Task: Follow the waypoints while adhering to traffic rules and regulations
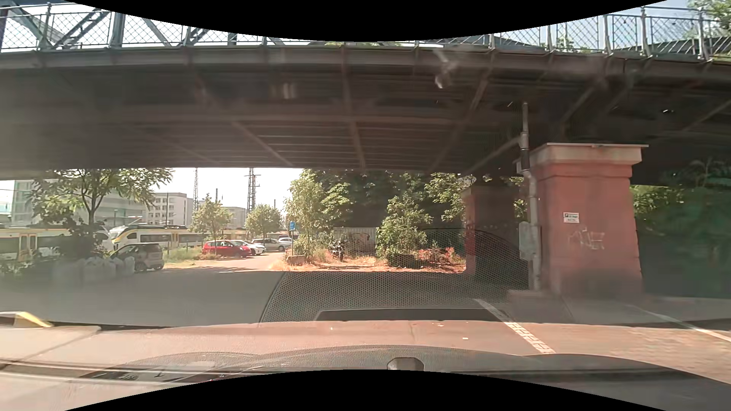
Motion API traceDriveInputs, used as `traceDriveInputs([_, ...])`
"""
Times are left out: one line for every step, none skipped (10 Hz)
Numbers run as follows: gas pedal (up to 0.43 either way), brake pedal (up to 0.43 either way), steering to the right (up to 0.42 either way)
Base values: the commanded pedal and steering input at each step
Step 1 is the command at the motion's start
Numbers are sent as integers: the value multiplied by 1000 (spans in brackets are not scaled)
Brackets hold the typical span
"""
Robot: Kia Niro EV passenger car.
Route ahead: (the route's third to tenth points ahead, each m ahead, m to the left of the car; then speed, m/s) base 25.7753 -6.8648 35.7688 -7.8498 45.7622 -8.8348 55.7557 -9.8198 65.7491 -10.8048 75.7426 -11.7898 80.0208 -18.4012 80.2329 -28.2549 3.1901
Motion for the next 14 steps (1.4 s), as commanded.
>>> traceDriveInputs([47,0,-158])
traceDriveInputs([47,0,-170])
traceDriveInputs([47,0,-177])
traceDriveInputs([47,0,-186])
traceDriveInputs([47,0,-194])
traceDriveInputs([47,0,-200])
traceDriveInputs([47,0,-211])
traceDriveInputs([47,0,-224])
traceDriveInputs([47,0,-238])
traceDriveInputs([47,0,-247])
traceDriveInputs([47,0,-252])
traceDriveInputs([47,0,-255])
traceDriveInputs([47,0,-257])
traceDriveInputs([47,0,-257])
